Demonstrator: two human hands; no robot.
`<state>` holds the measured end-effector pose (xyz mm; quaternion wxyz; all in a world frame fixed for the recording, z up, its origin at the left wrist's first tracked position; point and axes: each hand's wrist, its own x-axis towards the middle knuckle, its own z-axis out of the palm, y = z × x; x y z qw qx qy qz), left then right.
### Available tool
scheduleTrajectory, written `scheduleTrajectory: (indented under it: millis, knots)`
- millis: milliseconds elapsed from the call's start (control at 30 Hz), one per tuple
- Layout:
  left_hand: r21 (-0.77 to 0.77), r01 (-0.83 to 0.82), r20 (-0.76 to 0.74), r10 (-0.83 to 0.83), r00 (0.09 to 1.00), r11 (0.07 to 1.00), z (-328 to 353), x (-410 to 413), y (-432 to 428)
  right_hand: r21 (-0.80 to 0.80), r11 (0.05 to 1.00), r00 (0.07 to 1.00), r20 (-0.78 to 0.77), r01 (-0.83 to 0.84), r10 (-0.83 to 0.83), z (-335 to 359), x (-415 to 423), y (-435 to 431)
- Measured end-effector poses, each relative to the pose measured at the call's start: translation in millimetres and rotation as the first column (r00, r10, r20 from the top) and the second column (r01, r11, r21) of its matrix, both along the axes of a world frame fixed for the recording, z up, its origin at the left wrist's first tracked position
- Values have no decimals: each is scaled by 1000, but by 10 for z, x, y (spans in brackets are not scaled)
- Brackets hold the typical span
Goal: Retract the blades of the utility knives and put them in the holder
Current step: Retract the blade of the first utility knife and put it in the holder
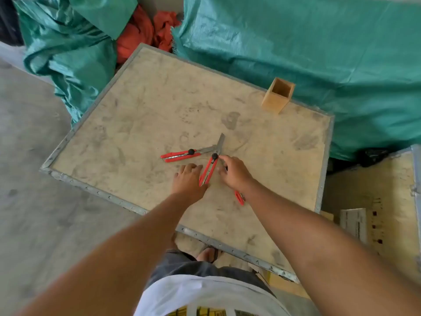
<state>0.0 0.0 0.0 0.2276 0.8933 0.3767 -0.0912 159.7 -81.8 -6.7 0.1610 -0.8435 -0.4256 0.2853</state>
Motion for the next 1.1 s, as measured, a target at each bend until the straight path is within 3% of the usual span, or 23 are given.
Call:
scheduleTrajectory:
  millis: [267,533,733,933,1100]
  knots:
    - [-115,-96,39,101,994,989,-205,38,-161,-24,998,997,-40,59,-60,-32,-78,153]
    - [-188,-155,109,177,978,970,-285,13,-116,6,964,956,-131,267,-264,-140,-140,388]
    - [-220,-163,180,204,962,962,-366,-4,-90,-43,921,884,-268,386,-383,-244,-25,432]
    - [-330,-156,229,239,944,931,-327,-121,-31,27,840,774,-403,543,-488,-9,-86,289]
    - [-450,-138,277,284,918,882,-162,-209,9,130,805,744,-489,579,-456,216,-82,126]
